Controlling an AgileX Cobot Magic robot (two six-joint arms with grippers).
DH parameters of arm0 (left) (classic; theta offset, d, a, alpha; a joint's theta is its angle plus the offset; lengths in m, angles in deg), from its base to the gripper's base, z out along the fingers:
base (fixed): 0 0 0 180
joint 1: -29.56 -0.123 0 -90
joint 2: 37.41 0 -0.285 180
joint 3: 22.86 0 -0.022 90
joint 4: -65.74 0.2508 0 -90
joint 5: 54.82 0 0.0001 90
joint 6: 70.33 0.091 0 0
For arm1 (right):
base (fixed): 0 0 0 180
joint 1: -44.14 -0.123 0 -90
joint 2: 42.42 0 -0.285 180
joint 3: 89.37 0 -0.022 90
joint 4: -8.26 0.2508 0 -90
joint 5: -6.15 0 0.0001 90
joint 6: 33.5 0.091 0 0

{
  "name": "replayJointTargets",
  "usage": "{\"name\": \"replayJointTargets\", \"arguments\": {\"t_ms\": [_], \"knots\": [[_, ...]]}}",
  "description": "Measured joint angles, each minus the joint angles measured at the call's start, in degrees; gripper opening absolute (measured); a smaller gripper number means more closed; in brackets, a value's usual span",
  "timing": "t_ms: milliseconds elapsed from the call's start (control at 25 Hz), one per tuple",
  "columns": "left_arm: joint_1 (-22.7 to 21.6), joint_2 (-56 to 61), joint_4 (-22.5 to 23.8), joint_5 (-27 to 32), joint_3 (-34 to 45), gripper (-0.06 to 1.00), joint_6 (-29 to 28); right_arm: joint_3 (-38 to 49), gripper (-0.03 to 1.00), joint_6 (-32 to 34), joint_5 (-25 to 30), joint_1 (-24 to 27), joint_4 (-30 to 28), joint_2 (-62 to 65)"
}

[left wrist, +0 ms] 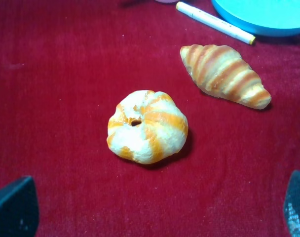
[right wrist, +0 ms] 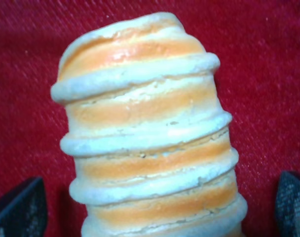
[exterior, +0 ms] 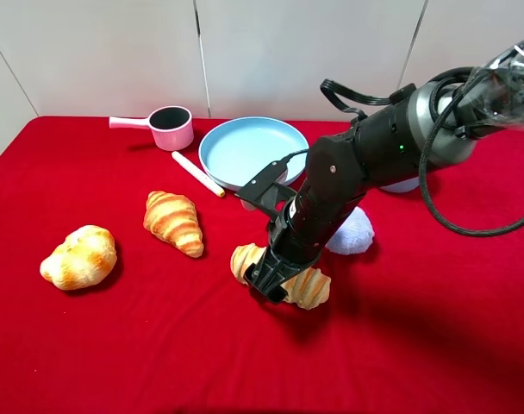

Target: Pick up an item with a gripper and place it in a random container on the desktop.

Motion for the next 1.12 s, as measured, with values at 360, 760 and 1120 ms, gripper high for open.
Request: {"name": "replayJointTargets", "arguments": {"t_ms": [360, 760, 1120], "knots": [[0.00, 0.00, 0.00, 0.00, 0.00, 0.99, 0.00, 0.00, 0.29, -0.05, -0.16, 0.00, -0.07, 0.00], [0.00, 0.00, 0.00, 0.00, 0.00, 0.99, 0.00, 0.00, 0.20, -0.05, -0.29, 0.00, -0.12, 0.00], [0.00, 0.00, 0.00, 0.00, 0.00, 0.99, 0.00, -0.57, 0.16, -0.05, 0.60, 0.00, -0.41, 1.03]]}}
